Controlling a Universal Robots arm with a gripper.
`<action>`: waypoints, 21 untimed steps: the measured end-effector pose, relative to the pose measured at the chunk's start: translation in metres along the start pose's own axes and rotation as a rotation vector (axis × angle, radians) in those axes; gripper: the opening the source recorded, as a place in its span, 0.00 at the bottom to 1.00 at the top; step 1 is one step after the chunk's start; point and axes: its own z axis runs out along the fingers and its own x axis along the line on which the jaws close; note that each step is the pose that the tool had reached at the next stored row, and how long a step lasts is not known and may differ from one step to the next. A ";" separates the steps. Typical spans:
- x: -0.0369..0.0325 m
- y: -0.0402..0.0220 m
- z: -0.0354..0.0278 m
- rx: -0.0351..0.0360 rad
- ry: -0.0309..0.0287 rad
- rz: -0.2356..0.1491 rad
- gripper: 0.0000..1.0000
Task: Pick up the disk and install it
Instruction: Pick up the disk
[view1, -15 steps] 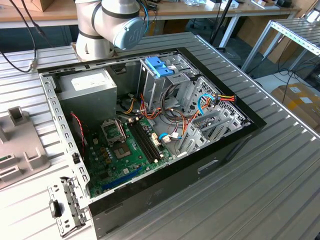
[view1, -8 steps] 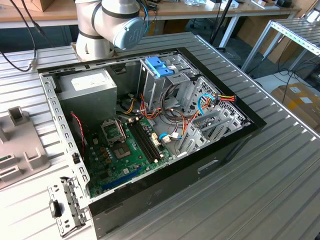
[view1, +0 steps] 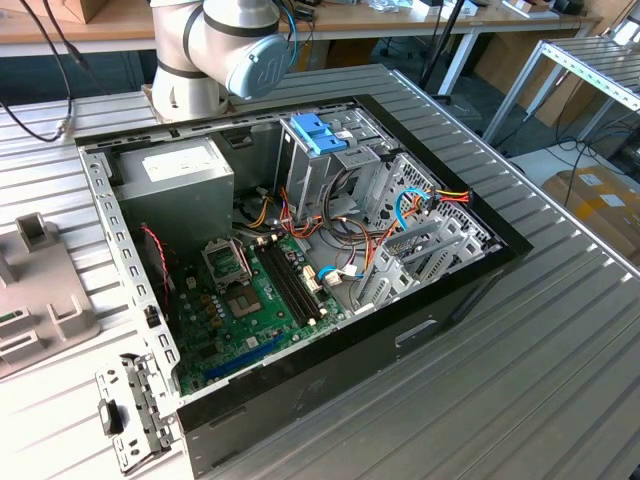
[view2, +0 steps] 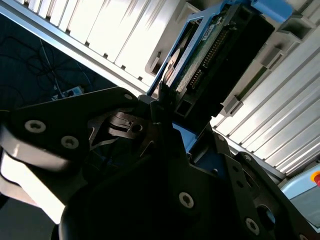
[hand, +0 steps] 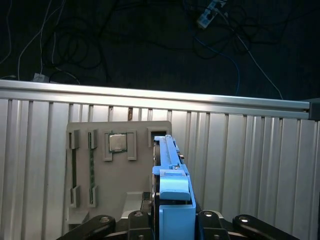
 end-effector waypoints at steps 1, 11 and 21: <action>0.0000 0.0000 -0.0004 0.0000 -0.0001 0.000 0.37; -0.0002 0.0000 -0.0057 0.0002 -0.0016 0.000 0.37; -0.0004 0.0001 -0.0112 0.0002 -0.0029 0.000 0.37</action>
